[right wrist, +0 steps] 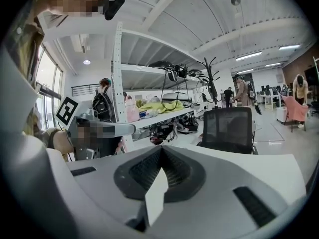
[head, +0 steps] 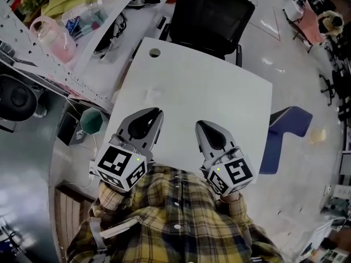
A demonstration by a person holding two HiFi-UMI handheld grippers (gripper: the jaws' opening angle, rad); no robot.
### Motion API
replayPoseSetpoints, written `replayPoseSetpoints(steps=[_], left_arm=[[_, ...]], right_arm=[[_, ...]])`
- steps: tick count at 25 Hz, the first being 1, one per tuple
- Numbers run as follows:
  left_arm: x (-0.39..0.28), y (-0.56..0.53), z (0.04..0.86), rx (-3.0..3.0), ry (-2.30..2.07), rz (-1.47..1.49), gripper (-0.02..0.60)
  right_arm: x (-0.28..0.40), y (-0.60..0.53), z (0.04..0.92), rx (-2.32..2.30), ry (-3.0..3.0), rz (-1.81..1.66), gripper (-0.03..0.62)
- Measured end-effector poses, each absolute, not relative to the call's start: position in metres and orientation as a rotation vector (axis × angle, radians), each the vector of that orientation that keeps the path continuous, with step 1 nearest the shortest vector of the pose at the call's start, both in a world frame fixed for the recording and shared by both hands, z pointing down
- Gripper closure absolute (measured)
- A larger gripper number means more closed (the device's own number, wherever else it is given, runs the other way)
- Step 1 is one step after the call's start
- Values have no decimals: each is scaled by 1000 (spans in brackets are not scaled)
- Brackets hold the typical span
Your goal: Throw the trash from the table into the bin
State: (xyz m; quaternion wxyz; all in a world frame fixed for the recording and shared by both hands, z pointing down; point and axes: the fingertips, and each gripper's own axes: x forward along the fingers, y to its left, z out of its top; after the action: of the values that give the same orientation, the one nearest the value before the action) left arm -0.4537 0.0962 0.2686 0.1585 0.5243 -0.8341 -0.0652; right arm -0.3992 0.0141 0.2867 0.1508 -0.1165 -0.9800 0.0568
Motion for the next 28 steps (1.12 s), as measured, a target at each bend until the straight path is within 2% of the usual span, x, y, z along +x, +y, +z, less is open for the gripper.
replayPoseSetpoints(steps=[13,17,19,28], left_arm=[[-513,107,360,1377,-2246,-79,395],[-524,101,396,1382,-2161,-31,383],[-526,95,419,1379,-2105,3,333],[-560,84,497,1275,-2009,162,298]], right_arm=[[-399,14,313,-226,-2732,230,595],[-398,12,329,-185,-2699,269,595],[-395,10,338,-165,-2675,300,595],[-388,0,367,-108,-2622,411,595]])
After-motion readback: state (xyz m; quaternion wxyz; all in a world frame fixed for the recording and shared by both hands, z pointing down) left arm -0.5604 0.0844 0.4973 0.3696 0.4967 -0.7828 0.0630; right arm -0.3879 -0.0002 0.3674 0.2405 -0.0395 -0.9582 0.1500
